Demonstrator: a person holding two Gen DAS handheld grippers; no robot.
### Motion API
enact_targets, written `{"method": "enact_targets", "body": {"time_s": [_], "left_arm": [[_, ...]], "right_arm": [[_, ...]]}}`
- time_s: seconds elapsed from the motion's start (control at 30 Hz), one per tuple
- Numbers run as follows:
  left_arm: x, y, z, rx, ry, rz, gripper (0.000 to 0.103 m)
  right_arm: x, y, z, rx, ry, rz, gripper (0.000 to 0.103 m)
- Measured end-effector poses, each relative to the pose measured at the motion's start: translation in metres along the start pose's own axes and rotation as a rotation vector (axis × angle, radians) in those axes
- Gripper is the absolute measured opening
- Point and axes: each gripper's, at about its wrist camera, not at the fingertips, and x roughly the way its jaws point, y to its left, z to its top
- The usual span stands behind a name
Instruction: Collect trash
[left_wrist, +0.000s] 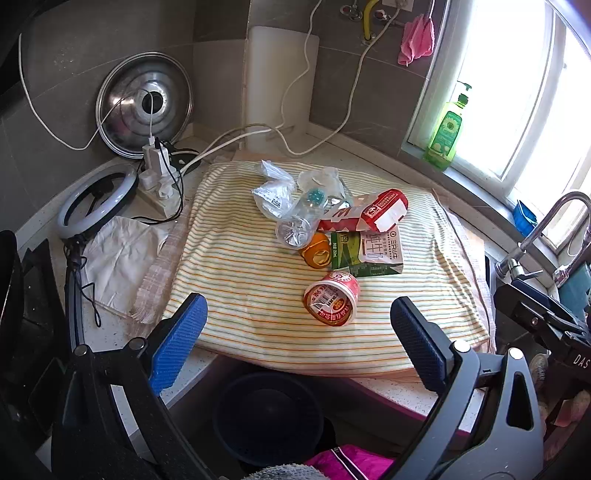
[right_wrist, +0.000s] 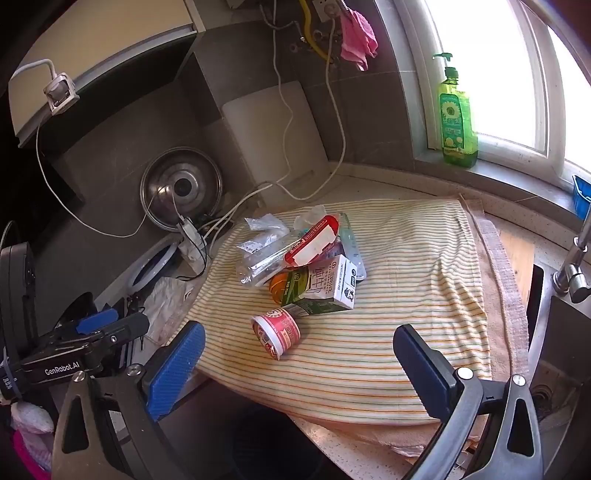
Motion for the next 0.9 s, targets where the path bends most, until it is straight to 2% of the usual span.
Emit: {"method": "enact_targets", "body": {"time_s": [0.9], "left_arm": [[0.0014, 0.0002, -0.0009, -0.002, 0.002, -0.005, 0.101]], "right_arm": [[0.0081, -0.0006, 0.0018, 0.011, 0.016, 0.036, 0.103]]}}
